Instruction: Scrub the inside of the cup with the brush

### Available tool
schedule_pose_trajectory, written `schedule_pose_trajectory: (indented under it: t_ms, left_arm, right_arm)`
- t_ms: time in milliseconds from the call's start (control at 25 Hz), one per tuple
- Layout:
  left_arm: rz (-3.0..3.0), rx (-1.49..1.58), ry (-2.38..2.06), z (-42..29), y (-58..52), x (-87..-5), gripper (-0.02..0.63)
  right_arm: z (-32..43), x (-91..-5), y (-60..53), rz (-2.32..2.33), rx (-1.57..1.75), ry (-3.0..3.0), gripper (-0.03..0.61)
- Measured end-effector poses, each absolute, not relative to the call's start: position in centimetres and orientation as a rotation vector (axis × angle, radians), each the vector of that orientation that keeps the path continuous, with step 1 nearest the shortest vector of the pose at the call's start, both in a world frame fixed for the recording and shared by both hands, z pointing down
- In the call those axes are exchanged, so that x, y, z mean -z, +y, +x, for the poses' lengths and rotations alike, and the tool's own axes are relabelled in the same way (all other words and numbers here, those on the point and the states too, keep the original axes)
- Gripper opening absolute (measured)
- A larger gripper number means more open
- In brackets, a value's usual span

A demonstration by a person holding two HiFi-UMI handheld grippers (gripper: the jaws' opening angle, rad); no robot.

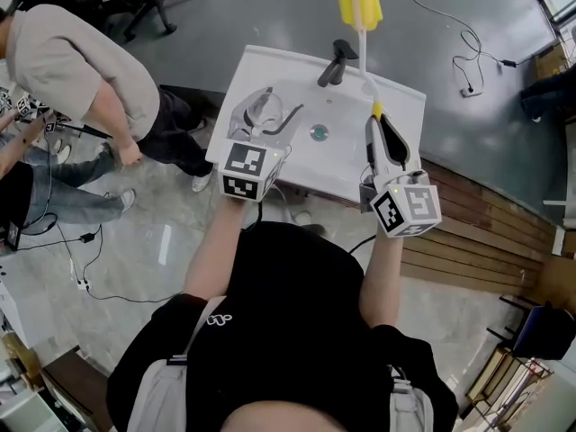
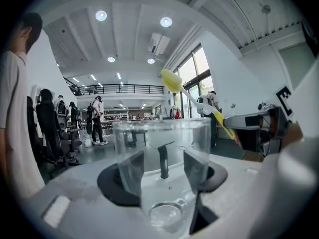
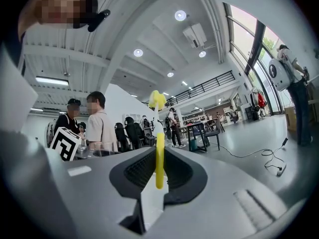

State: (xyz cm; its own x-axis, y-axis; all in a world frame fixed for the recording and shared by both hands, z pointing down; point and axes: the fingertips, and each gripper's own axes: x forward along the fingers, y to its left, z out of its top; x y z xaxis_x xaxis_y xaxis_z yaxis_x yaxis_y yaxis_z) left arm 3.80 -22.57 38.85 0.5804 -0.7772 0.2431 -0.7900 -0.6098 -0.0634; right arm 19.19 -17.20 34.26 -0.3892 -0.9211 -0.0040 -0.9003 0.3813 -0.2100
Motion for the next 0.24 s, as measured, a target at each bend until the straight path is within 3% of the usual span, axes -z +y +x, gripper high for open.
schedule_pose_trajectory:
  t_ms: [240]
  left_arm:
    - [2.740, -0.366, -1.357, 3.53, -22.34, -38.94, 0.278]
  right_arm:
    - [19.26, -34.45, -16.64, -1.687, 0.271, 2.486, 0.049]
